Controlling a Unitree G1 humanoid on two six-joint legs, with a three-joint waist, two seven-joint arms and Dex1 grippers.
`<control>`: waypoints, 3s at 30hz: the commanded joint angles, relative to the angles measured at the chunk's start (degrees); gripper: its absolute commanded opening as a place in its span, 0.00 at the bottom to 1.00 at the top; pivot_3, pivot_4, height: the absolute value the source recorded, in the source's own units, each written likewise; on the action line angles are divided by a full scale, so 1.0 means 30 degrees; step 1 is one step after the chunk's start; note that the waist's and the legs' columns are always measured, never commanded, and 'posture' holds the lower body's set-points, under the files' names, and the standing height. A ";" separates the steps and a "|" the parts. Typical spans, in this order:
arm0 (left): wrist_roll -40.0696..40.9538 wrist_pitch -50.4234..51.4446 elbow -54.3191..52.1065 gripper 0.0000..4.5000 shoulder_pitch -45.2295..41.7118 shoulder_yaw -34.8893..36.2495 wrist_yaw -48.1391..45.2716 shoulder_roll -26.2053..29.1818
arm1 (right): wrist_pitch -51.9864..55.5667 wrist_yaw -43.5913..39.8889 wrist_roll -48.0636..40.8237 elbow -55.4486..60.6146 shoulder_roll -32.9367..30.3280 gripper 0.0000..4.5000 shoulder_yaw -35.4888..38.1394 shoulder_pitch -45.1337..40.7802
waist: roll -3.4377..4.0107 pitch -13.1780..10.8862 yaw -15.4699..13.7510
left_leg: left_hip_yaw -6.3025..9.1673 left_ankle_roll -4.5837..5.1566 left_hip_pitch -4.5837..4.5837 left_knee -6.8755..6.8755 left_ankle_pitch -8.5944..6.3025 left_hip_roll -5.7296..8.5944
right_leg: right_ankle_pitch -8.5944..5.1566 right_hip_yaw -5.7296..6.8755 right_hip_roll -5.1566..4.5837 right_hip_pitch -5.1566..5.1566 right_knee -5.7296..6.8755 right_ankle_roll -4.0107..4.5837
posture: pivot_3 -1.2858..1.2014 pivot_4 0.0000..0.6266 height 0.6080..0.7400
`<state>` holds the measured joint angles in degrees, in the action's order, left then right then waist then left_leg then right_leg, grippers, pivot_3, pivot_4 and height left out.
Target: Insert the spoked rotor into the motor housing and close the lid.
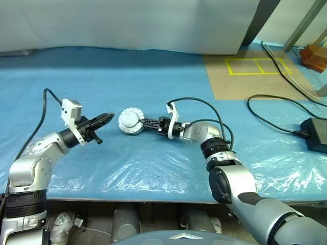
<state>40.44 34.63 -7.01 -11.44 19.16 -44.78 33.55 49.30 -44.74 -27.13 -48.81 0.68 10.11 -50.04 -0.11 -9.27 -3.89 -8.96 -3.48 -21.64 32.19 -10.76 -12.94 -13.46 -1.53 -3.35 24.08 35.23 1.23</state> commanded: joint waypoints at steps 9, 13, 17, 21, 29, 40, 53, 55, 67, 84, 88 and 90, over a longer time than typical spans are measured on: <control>0.5379 0.3414 0.0552 0.19 0.0317 0.3169 0.1448 -0.1461 | 0.5742 -0.0506 -0.5014 0.2141 -0.0032 0.27 0.3701 -0.1320 | -0.0019 -0.0016 -0.0051 | 0.0050 -0.0006 -0.0214 -0.0005 0.0002 -0.0015 | 0.0052 0.0073 0.0031 0.0101 -0.0079 -0.0081 | 0.52 0.24 1.00; 0.6027 0.3570 0.0343 0.51 0.0708 0.3287 0.2101 -0.2066 | 0.7129 0.0061 -0.5860 0.3571 0.0098 0.27 0.3923 -0.1734 | -0.0021 -0.0016 -0.0054 | 0.0074 -0.0039 -0.0225 -0.0002 -0.0018 -0.0040 | 0.0053 0.0072 0.0065 0.0119 -0.0089 -0.0081 | 0.52 0.24 1.00; 0.8386 0.3863 -0.0096 0.80 0.0483 0.4394 0.3277 -0.2895 | 0.7615 0.0693 -0.6658 0.4058 -0.0070 0.27 0.4621 -0.2295 | -0.0027 -0.0014 -0.0168 | 0.0075 -0.0041 -0.0221 0.0013 -0.0020 -0.0041 | 0.0054 0.0080 0.0056 0.0106 -0.0084 -0.0083 | 0.52 0.24 1.00; 1.0835 0.4086 -0.0604 0.99 0.0449 0.4955 0.4587 -0.3633 | 0.7834 0.1117 -0.7208 0.4230 -0.0243 0.27 0.5027 -0.2630 | -0.0027 -0.0015 -0.0291 | 0.0078 -0.0041 -0.0219 0.0025 -0.0020 -0.0034 | 0.0055 0.0077 0.0055 0.0100 -0.0076 -0.0084 | 0.52 0.24 1.00; 1.1672 0.4243 -0.2031 0.99 0.1087 0.2777 0.5414 -0.4733 | 0.8412 0.1592 -0.7722 0.5270 -0.0101 0.27 0.4901 -0.2527 | -0.0031 -0.0014 -0.0524 | 0.0090 -0.0043 -0.0231 0.0036 -0.0021 -0.0038 | 0.0058 0.0085 0.0057 0.0101 -0.0075 -0.0088 | 0.52 0.24 1.00; 1.1276 0.3152 -0.0472 0.99 -0.0780 0.1310 0.5362 -0.5890 | 0.8822 0.1559 -0.7821 0.6019 -0.0074 0.27 0.4254 -0.2179 | -0.0031 -0.0015 -0.0545 | 0.0098 -0.0042 -0.0218 0.0133 -0.0019 -0.0033 | 0.0058 0.0072 0.0051 0.0100 0.0040 -0.0091 | 0.52 0.24 1.00; 1.0282 0.2138 0.1443 0.99 -0.2956 0.0472 0.5990 -0.7257 | 0.8999 0.1851 -0.7813 0.6358 -0.0062 0.27 0.4051 -0.1933 | -0.0031 -0.0015 -0.0556 | 0.0113 -0.0040 -0.0212 0.0223 -0.0018 -0.0028 | 0.0058 0.0061 0.0031 0.0100 0.0146 -0.0091 | 0.52 0.24 1.00; 1.0123 0.2033 0.1577 0.99 -0.3071 0.0482 0.6102 -0.7354 | 0.8996 0.1883 -0.7784 0.6387 -0.0037 0.27 0.4024 -0.1882 | -0.0031 -0.0015 -0.0550 | 0.0114 -0.0040 -0.0216 0.0223 -0.0018 -0.0028 | 0.0058 0.0062 0.0032 0.0100 0.0142 -0.0091 | 0.52 0.24 1.00; 0.9066 0.1874 0.1958 0.60 -0.2915 0.0006 0.6561 -0.7603 | 0.9035 0.2548 -0.7478 0.6230 0.0136 0.27 0.3662 -0.1696 | -0.0033 -0.0015 -0.0555 | 0.0123 -0.0039 -0.0223 0.0256 -0.0018 -0.0026 | 0.0059 0.0065 0.0024 0.0099 0.0160 -0.0092 | 0.52 0.24 1.00; 0.9618 0.0001 0.4332 0.60 -0.5650 0.2709 0.7792 -0.7253 | 0.8415 0.3000 -0.7569 0.5583 0.0149 0.64 0.3688 -0.1861 | -0.0033 -0.0015 -0.0548 | 0.0134 -0.0039 -0.0232 0.0263 -0.0018 -0.0026 | 0.0062 0.0066 0.0032 0.0096 0.0152 -0.0097 | 0.52 0.24 1.00; 0.8485 -0.0999 0.5145 0.60 -0.5940 0.3289 0.8106 -0.6742 | 0.8131 0.3081 -0.7410 0.5614 0.0138 0.64 0.3630 -0.1827 | -0.0034 -0.0015 -0.0573 | 0.0149 -0.0039 -0.0259 0.0265 -0.0017 -0.0027 | 0.0062 0.0091 0.0025 0.0097 0.0145 -0.0096 | 0.52 0.24 1.00; 0.6865 -0.2277 0.6448 0.60 -0.6223 0.3519 0.8689 -0.6182 | 0.7844 0.3149 -0.7195 0.5588 0.0082 0.64 0.3527 -0.1778 | -0.0034 -0.0016 -0.0568 | 0.0153 -0.0039 -0.0254 0.0268 -0.0017 -0.0027 | 0.0062 0.0095 0.0024 0.0097 0.0153 -0.0097 | 0.52 0.24 1.00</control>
<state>63.85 31.79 11.53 -28.10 27.70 -19.39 13.11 73.77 -35.13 -47.81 -32.84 0.83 20.62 -54.33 -0.21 -9.32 -5.59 -8.49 -3.59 -22.38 33.02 -10.81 -13.02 -13.27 -1.25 -3.29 24.37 35.72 0.94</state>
